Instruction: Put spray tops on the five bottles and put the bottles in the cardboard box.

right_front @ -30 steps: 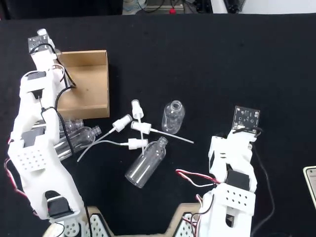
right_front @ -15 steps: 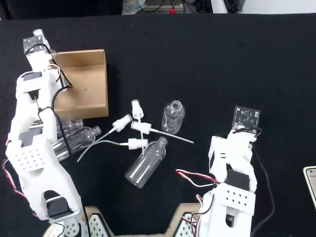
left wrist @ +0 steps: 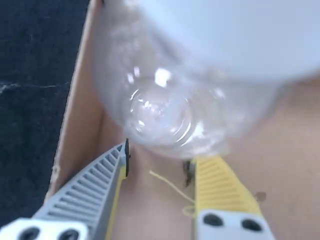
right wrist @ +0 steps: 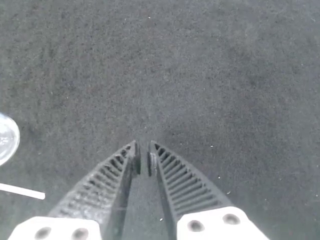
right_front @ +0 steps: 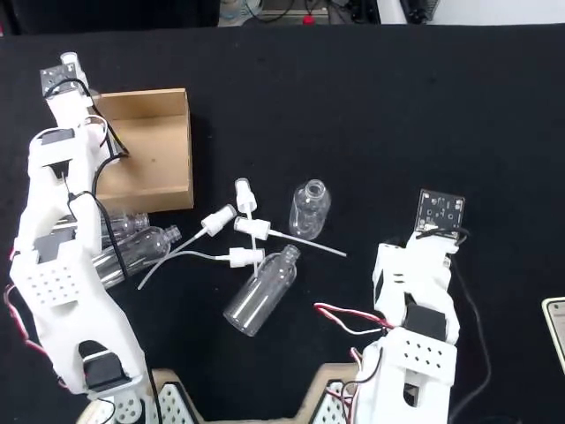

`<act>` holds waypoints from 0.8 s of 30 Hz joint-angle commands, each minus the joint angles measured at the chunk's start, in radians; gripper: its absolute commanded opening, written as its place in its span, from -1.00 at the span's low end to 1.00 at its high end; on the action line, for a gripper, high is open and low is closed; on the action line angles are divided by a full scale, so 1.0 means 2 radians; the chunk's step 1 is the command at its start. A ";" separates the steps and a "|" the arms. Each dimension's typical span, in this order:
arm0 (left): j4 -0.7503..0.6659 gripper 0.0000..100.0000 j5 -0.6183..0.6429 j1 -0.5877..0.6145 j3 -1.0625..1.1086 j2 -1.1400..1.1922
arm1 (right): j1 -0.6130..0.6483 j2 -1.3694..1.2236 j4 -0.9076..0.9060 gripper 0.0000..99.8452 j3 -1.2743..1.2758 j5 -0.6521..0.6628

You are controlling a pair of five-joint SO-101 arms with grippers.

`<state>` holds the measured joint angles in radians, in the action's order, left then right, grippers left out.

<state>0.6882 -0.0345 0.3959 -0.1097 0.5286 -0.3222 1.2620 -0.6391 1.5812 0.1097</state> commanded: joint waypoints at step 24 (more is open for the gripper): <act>-0.005 -0.60 0.002 0.009 -0.049 -0.008 | -0.004 0.012 0.015 -0.91 -0.003 0.005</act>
<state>0.6882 -0.0345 0.3959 -0.1527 0.5286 -0.3222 1.2620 -0.6391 1.5812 0.1097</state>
